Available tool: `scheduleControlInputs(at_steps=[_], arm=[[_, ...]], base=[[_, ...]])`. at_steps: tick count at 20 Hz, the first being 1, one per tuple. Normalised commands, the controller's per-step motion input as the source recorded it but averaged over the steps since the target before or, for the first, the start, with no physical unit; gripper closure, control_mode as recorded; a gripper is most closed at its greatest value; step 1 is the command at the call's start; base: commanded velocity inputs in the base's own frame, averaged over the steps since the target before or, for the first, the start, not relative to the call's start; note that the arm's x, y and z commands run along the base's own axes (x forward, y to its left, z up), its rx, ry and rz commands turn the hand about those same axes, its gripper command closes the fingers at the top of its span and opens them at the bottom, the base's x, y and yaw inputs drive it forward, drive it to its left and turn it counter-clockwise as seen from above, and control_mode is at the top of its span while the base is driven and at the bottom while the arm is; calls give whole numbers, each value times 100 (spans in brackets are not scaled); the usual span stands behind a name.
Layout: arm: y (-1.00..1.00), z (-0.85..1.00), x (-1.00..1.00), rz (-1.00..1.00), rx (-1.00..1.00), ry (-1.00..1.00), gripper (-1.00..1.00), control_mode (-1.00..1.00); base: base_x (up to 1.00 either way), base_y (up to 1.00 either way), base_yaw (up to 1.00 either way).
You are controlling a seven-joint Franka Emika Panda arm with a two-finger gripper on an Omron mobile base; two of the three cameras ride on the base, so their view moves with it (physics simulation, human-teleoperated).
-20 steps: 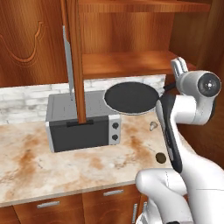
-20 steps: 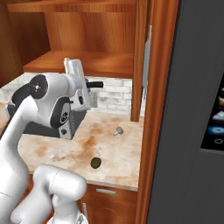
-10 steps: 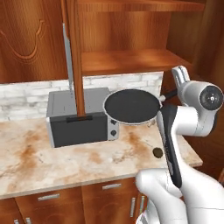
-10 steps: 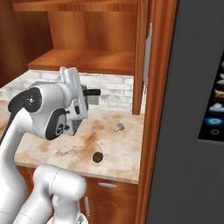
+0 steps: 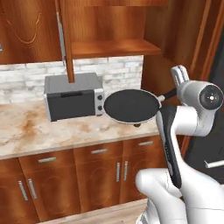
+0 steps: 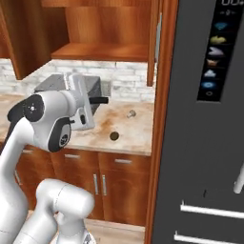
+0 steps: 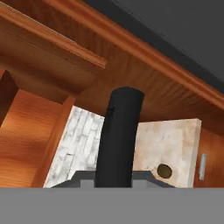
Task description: Pick the pan from the cabinet and place it on the stove. Then turn on the stove burner for the pan.
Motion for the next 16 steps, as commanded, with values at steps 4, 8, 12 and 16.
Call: scheduleControlInputs(at_steps=[4,8,12,16], arm=[[0,0,0,0,0,0,100,100],[0,0,0,0,0,0,100,100],[0,0,0,0,0,0,100,100],[0,0,0,0,0,0,100,100]], base=[[-87,0,-31],[-76,0,-42],[-63,0,-53],[-52,0,-59]])
